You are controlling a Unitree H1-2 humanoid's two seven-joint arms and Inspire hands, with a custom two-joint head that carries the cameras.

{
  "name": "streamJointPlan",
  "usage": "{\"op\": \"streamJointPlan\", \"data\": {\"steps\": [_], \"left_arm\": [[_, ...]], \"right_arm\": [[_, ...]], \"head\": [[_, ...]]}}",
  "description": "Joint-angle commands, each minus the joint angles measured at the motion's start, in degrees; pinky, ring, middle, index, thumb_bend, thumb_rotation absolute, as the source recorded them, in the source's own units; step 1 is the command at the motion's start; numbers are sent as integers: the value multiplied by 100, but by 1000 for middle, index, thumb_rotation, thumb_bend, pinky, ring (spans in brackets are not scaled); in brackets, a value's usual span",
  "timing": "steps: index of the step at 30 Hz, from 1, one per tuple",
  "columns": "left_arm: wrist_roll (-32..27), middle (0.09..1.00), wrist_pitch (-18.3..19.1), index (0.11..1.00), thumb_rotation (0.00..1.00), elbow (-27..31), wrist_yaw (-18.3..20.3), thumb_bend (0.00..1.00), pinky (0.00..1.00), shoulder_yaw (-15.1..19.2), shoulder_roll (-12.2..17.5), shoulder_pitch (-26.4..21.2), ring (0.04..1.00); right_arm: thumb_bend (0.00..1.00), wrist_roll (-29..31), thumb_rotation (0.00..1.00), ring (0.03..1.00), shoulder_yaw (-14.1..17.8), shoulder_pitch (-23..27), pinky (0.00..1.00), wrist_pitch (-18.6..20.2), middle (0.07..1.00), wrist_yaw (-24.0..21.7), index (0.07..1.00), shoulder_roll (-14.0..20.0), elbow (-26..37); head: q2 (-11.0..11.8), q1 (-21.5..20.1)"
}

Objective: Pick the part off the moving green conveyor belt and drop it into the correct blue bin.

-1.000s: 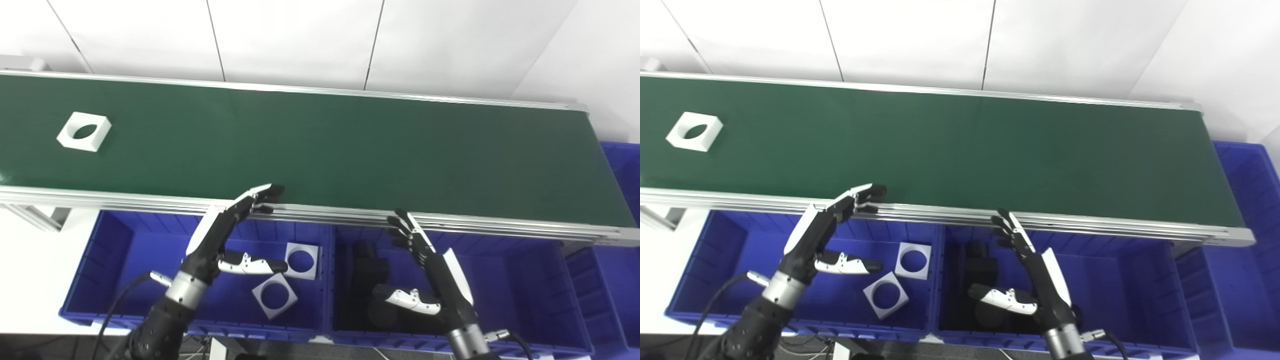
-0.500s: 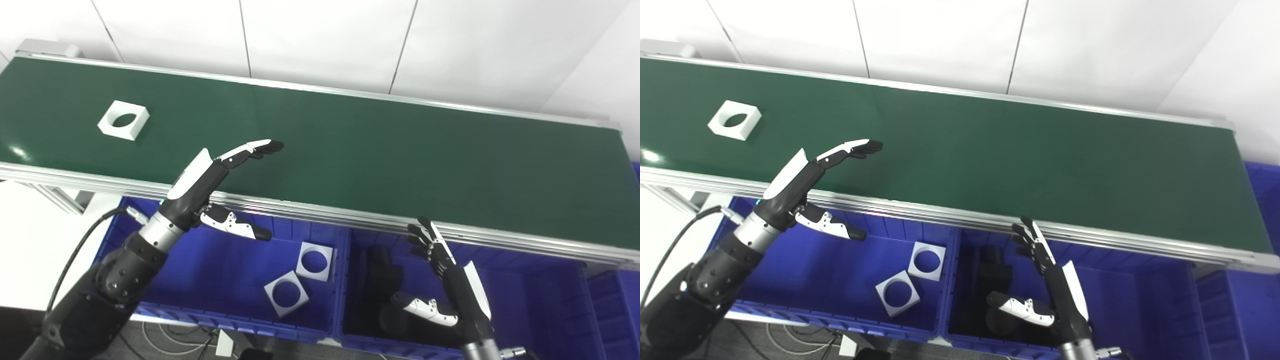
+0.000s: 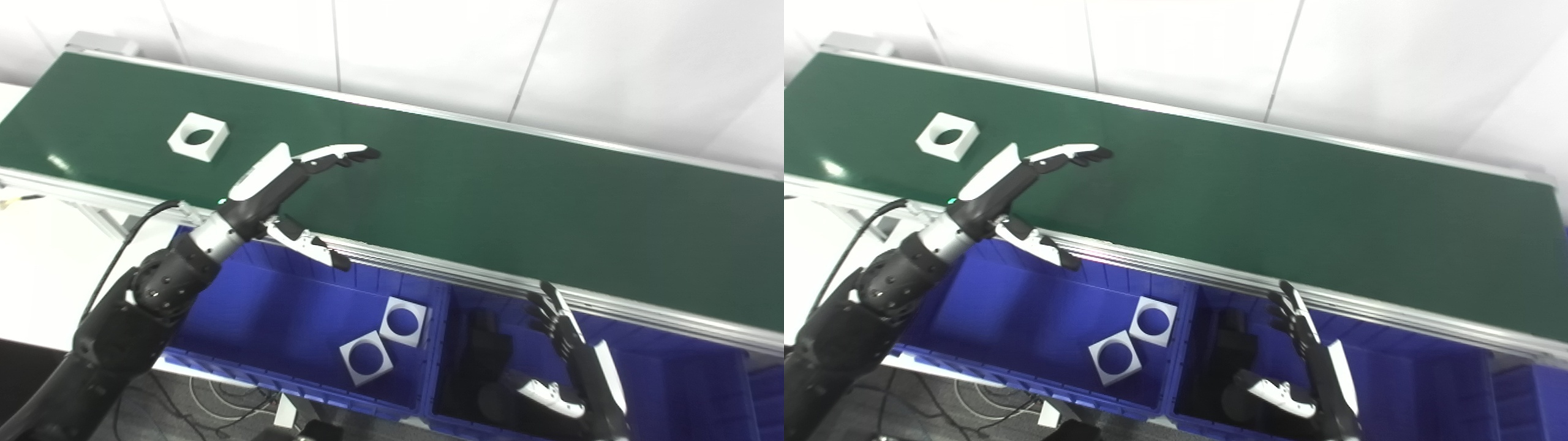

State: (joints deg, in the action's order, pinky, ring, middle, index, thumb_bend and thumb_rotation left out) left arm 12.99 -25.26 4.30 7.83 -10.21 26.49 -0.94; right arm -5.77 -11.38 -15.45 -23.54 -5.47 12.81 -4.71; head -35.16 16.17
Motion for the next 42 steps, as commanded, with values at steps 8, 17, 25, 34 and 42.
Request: {"op": "streamJointPlan", "data": {"steps": [8, 17, 25, 34, 42], "left_arm": [[199, 862, -157, 852, 397, -16, -34, 917, 770, 77, -12, -144, 827], [76, 870, -27, 851, 380, 106, 234, 918, 797, 326, 82, -244, 844], [140, 855, 133, 846, 409, 91, 441, 915, 784, 648, 307, -487, 832], [33, 865, 320, 858, 400, -161, 697, 909, 808, 882, 668, -764, 847], [114, 867, 308, 852, 348, -713, 757, 891, 800, 1015, 883, -1132, 845]], "right_arm": [[880, 38, 522, 865, -5, 69, 821, -338, 905, 94, 979, 66, -8], [885, 110, 516, 861, -33, 70, 824, -338, 904, 72, 982, 83, -62], [879, 168, 486, 857, -38, 103, 829, -338, 892, 32, 979, 90, -116], [877, 169, 477, 855, -58, 129, 819, -338, 893, 41, 976, 96, -138], [880, 134, 483, 845, -89, 126, 809, -338, 887, 133, 968, 95, -108]], "head": [[182, 87], [232, 75], [283, 67], [287, 67], [286, 27]]}}
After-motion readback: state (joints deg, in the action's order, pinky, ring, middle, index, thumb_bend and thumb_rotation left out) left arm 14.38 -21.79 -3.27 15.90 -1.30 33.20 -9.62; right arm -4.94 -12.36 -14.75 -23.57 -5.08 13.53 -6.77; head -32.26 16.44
